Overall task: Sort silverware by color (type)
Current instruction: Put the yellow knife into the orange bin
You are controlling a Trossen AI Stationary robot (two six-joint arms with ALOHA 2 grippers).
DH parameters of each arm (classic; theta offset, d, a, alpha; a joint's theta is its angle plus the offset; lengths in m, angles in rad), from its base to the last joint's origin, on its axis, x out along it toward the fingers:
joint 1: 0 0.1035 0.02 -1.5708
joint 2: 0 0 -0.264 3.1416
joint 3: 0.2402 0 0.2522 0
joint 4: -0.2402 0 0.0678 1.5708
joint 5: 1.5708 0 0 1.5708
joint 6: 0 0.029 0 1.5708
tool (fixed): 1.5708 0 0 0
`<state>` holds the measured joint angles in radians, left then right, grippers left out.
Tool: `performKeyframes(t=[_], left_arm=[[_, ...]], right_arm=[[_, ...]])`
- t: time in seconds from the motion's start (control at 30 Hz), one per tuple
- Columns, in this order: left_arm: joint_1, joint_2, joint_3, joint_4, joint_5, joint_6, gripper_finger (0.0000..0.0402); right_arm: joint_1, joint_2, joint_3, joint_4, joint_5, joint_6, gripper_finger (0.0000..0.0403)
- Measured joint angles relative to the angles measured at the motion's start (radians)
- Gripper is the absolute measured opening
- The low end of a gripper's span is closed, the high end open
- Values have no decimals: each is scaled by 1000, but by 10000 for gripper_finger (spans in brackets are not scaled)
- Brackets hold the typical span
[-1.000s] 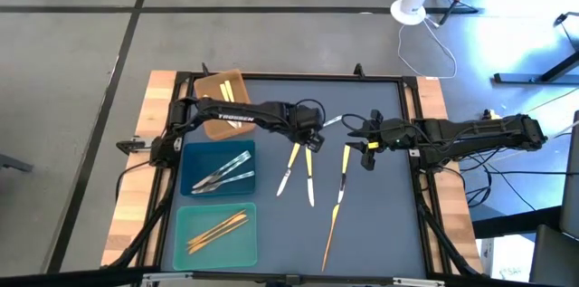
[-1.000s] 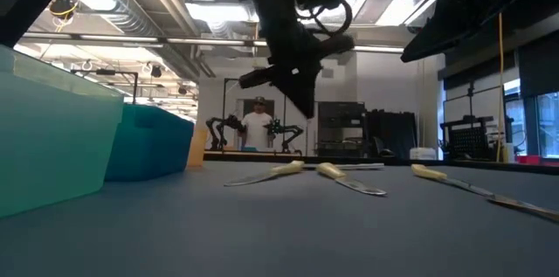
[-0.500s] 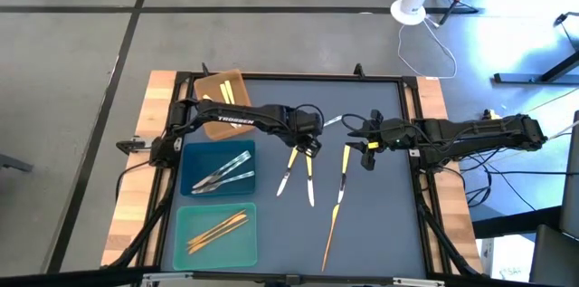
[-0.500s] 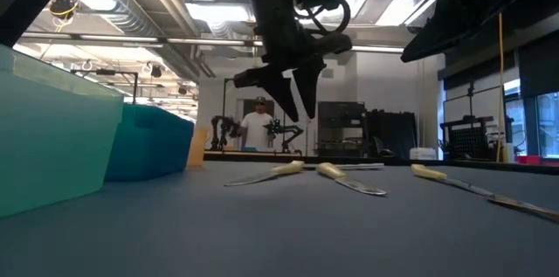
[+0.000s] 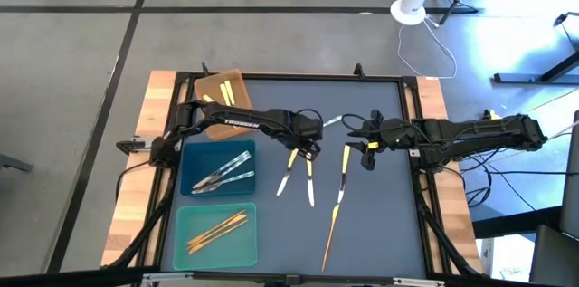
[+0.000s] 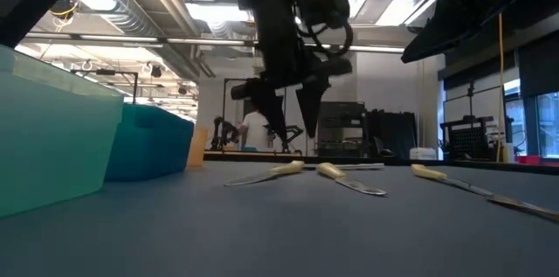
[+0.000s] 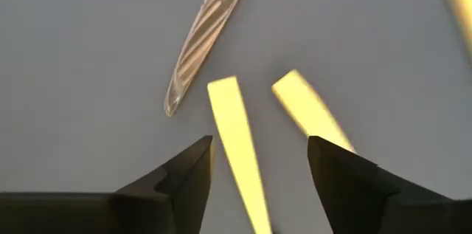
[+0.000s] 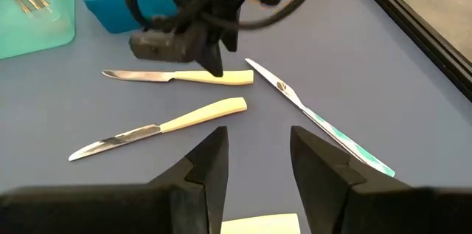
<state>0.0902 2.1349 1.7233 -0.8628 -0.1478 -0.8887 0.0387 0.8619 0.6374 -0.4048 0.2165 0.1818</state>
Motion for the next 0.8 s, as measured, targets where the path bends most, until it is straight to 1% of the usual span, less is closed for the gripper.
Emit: performKeyframes(t=[0.13,0.3,0.63,0.8], left_arm=[[0,32,0,7,-1,0,218],[1,63,-1,8,-27,0,215],[-5,107,-1,41,-19,0,214],[-7,123,1,22,-26,1,214]], right_arm=[[0,0,0,-7,0,0,134],[0,0,0,-8,0,0,134],[0,0,0,-9,0,0,134],[0,0,0,-12,0,0,134]])
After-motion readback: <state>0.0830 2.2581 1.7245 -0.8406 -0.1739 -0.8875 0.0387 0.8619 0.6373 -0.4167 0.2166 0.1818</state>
